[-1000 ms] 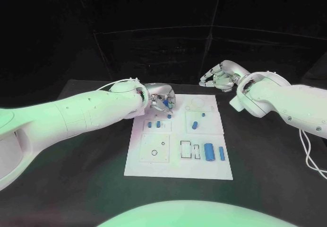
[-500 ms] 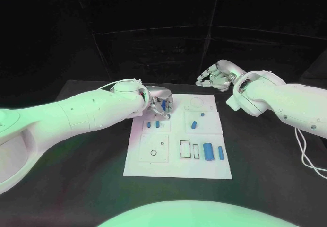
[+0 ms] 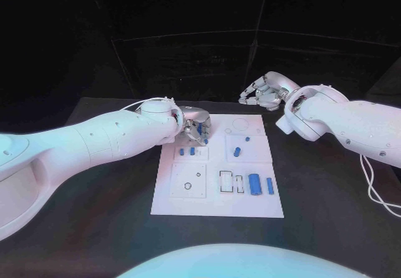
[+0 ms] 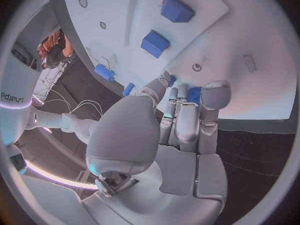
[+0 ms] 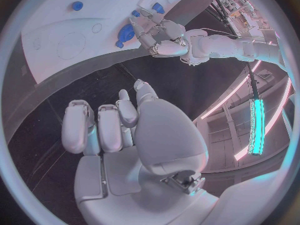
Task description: Assemble the parts on the task board
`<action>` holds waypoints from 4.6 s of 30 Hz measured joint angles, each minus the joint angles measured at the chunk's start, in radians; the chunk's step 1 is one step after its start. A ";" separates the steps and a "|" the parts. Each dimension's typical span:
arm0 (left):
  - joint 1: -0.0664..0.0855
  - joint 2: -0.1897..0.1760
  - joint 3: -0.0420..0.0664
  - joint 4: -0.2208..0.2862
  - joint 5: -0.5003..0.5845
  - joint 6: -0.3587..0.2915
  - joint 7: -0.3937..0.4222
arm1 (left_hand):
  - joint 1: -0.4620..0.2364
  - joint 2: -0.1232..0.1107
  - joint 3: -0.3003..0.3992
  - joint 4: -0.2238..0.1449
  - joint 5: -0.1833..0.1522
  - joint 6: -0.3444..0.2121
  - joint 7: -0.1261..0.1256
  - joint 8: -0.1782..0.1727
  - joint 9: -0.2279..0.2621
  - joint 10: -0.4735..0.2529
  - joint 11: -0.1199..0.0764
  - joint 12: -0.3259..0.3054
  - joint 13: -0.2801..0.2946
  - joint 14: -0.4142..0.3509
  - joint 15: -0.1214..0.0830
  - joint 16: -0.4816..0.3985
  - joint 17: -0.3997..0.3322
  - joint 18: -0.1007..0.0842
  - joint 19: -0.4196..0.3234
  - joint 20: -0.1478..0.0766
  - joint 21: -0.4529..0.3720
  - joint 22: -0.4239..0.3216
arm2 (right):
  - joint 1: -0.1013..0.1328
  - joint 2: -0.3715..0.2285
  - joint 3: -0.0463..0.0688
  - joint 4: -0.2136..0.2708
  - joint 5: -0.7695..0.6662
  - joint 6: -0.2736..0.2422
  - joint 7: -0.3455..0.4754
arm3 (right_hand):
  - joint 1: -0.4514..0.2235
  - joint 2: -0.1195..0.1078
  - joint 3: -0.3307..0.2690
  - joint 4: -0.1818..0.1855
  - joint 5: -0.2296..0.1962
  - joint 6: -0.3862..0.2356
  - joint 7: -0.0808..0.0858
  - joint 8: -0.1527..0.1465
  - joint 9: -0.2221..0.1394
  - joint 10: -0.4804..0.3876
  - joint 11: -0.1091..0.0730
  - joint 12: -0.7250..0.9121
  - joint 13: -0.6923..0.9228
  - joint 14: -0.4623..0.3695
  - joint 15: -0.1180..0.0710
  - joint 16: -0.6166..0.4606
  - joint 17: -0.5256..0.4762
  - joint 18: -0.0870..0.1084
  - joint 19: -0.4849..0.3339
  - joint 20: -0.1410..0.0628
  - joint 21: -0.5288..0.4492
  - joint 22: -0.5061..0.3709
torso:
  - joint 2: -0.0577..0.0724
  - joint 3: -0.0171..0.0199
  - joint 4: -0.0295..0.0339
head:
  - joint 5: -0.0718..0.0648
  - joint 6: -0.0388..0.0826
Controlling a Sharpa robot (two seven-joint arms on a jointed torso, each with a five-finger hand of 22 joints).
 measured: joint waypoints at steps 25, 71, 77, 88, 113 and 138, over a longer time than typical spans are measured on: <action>-0.008 0.019 0.005 -0.015 -0.007 0.004 0.003 | -0.010 0.028 0.074 -0.028 0.000 0.055 -0.014 -0.027 0.002 0.067 -0.015 -0.048 0.000 0.004 -0.004 0.008 -0.010 0.000 0.004 -0.004 0.033 0.041 | 0.000 0.002 0.000 0.000 0.000 0.000 0.002 | 0.000 0.000 0.003 0.003 0.000 0.000 0.000 0.000 0.000 0.000 0.000 0.000 0.000 0.000 0.000 0.000 0.000 0.000 0.000 0.000 0.000 0.000 | -0.001 0.0003 0.0017 | 0.007 -0.009; 0.025 -0.176 0.052 0.196 -0.044 -0.039 -0.036 | -0.026 0.032 0.251 -0.118 -0.003 0.097 -0.007 -0.084 0.003 0.164 -0.015 -0.136 0.003 0.003 -0.011 0.030 -0.018 -0.015 0.013 -0.013 0.073 0.093 | 0.000 -0.005 0.000 -0.002 -0.001 0.001 0.005 | 0.000 0.000 0.003 0.003 0.004 0.000 0.000 0.004 0.000 0.000 0.000 0.000 0.000 0.000 0.000 0.000 0.000 0.000 0.000 0.000 0.000 0.000 | -0.002 -0.0042 0.0085 | 0.011 0.002; 0.021 -0.180 0.052 0.185 -0.039 -0.038 -0.038 | -0.034 0.026 0.251 -0.118 -0.003 0.100 -0.004 -0.084 0.003 0.167 -0.019 -0.141 0.003 0.003 -0.011 0.030 -0.020 -0.015 0.013 -0.013 0.073 0.093 | 0.000 -0.002 0.000 -0.004 -0.001 0.001 0.006 | 0.000 0.000 0.003 0.003 0.004 0.000 0.000 0.004 0.000 0.000 0.000 0.000 0.000 0.000 0.000 0.000 0.000 0.000 0.000 0.000 0.000 0.000 | -0.001 -0.0042 0.0065 | 0.015 0.002; 0.001 -0.175 0.051 0.142 -0.027 -0.038 -0.038 | -0.034 0.026 0.251 -0.118 -0.003 0.100 -0.004 -0.084 0.003 0.167 -0.019 -0.141 0.003 0.003 -0.011 0.030 -0.025 -0.015 0.013 -0.013 0.073 0.094 | 0.000 0.003 0.000 -0.007 -0.001 0.001 0.007 | 0.000 0.000 0.003 0.003 0.004 0.000 0.000 0.004 0.000 0.000 0.000 0.000 0.000 0.000 0.000 0.000 0.000 0.000 0.000 0.000 0.000 0.000 | -0.001 -0.0034 0.0041 | 0.016 -0.001; -0.005 -0.163 0.047 0.145 -0.009 -0.017 -0.037 | -0.043 0.025 0.251 -0.118 -0.003 0.104 -0.007 -0.088 0.004 0.170 -0.015 -0.147 0.002 0.003 -0.011 0.030 -0.030 -0.015 0.009 -0.009 0.073 0.094 | 0.000 0.004 0.000 -0.009 -0.001 0.002 0.008 | 0.000 0.000 0.003 0.003 0.004 0.000 0.000 0.004 0.000 0.000 0.000 0.000 0.000 0.000 0.000 0.000 0.000 0.000 0.000 0.000 0.000 0.000 | -0.002 -0.0023 0.0054 | 0.014 -0.007; -0.007 -0.150 0.039 0.130 -0.006 0.018 -0.041 | -0.058 0.011 0.242 -0.113 -0.003 0.104 -0.007 -0.103 0.003 0.170 -0.015 -0.163 0.002 0.003 -0.011 0.030 -0.040 -0.015 0.009 -0.009 0.073 0.093 | 0.000 0.005 0.000 -0.009 -0.002 0.003 0.008 | 0.004 0.004 0.006 0.006 0.009 0.000 0.000 0.004 0.000 0.000 0.000 0.000 0.001 0.000 0.000 0.000 0.000 0.000 0.000 0.000 0.000 0.000 | -0.002 -0.0026 0.0059 | 0.016 -0.009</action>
